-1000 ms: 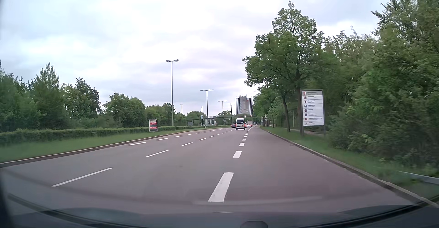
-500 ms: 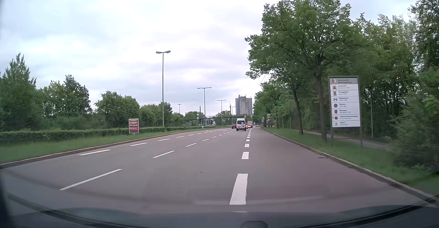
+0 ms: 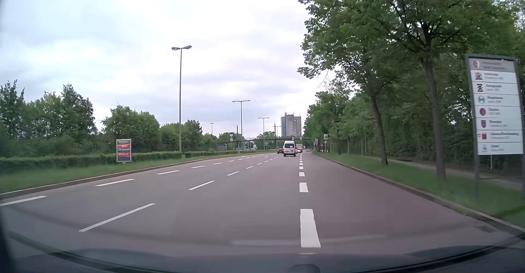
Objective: Follow the waypoints while adhering to traffic rules and regulations
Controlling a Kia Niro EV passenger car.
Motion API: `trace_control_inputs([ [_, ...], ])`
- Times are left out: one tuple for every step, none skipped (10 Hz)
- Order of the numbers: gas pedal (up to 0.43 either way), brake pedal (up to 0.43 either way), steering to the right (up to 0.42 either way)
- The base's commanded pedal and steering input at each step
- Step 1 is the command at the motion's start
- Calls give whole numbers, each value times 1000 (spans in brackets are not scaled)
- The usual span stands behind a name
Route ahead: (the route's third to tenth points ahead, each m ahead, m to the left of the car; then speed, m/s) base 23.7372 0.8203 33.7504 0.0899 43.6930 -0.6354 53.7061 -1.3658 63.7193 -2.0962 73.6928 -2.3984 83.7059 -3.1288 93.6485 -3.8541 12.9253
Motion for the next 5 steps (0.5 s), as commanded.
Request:
trace_control_inputs([
  [150, 0, 2],
  [150, 0, 2],
  [150, 0, 2],
  [150, 0, 2],
  [150, 0, 2],
])
